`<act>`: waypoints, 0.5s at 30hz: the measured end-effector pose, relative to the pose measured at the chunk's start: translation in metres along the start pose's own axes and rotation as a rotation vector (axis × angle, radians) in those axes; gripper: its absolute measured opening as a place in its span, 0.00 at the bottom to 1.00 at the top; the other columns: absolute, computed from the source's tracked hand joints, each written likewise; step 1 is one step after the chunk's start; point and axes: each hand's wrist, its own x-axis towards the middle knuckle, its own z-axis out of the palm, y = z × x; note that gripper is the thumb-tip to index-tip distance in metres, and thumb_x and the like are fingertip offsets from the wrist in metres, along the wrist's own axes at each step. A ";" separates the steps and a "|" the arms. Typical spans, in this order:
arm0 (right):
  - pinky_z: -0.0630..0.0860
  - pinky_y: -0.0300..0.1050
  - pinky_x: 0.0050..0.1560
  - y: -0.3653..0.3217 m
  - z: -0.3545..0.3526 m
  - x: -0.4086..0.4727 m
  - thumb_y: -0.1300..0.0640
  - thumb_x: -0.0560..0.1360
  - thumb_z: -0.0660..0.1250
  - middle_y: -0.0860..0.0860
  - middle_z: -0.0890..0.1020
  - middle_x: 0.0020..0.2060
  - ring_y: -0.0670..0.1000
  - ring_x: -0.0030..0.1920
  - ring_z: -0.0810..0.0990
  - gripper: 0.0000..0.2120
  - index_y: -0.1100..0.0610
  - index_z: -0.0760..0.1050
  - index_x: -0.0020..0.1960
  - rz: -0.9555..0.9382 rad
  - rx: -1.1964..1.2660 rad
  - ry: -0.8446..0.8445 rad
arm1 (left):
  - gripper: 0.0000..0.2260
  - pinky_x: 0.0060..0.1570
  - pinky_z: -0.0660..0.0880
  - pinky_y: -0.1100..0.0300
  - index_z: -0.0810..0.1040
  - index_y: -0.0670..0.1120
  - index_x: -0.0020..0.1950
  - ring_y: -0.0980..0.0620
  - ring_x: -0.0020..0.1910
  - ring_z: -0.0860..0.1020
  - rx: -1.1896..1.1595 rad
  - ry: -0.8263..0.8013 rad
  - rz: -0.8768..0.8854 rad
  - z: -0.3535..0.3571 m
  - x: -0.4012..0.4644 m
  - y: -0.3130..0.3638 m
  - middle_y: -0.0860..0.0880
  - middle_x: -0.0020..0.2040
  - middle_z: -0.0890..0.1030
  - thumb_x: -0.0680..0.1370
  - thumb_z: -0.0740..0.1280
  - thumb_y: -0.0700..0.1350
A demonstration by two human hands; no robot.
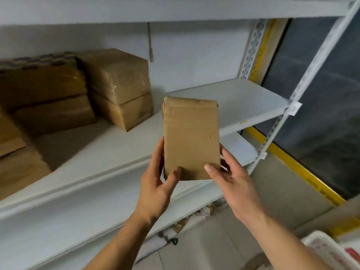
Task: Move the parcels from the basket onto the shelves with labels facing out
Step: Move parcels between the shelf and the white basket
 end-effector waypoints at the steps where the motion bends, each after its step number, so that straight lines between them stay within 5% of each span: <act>1: 0.77 0.44 0.67 0.006 -0.015 -0.008 0.47 0.80 0.73 0.39 0.78 0.70 0.42 0.69 0.78 0.28 0.29 0.68 0.74 0.018 -0.002 0.053 | 0.34 0.75 0.69 0.38 0.59 0.56 0.84 0.53 0.79 0.68 -0.014 -0.044 -0.006 0.017 0.002 -0.002 0.58 0.80 0.69 0.80 0.69 0.53; 5: 0.77 0.48 0.69 0.031 -0.082 -0.047 0.44 0.79 0.74 0.41 0.77 0.71 0.44 0.70 0.78 0.26 0.25 0.70 0.71 0.068 -0.014 0.249 | 0.34 0.73 0.72 0.39 0.60 0.55 0.84 0.51 0.75 0.73 -0.054 -0.234 -0.050 0.093 0.000 -0.010 0.55 0.77 0.74 0.80 0.68 0.51; 8: 0.80 0.46 0.67 0.049 -0.134 -0.085 0.47 0.79 0.75 0.46 0.77 0.71 0.43 0.67 0.80 0.26 0.34 0.71 0.74 0.105 -0.037 0.394 | 0.37 0.71 0.74 0.51 0.61 0.57 0.84 0.58 0.72 0.75 -0.068 -0.362 -0.098 0.157 -0.012 -0.017 0.61 0.73 0.76 0.76 0.70 0.55; 12: 0.80 0.58 0.66 0.075 -0.202 -0.147 0.48 0.81 0.72 0.50 0.79 0.67 0.50 0.66 0.81 0.21 0.40 0.75 0.73 0.130 -0.033 0.523 | 0.36 0.68 0.72 0.59 0.61 0.62 0.83 0.64 0.71 0.73 -0.054 -0.547 -0.138 0.250 -0.043 -0.023 0.69 0.71 0.75 0.77 0.71 0.53; 15: 0.81 0.57 0.65 0.101 -0.252 -0.200 0.53 0.82 0.73 0.49 0.81 0.68 0.50 0.67 0.81 0.25 0.44 0.72 0.77 0.177 0.035 0.631 | 0.34 0.72 0.70 0.55 0.61 0.66 0.82 0.66 0.71 0.72 -0.043 -0.690 -0.187 0.317 -0.075 -0.025 0.71 0.70 0.74 0.79 0.70 0.49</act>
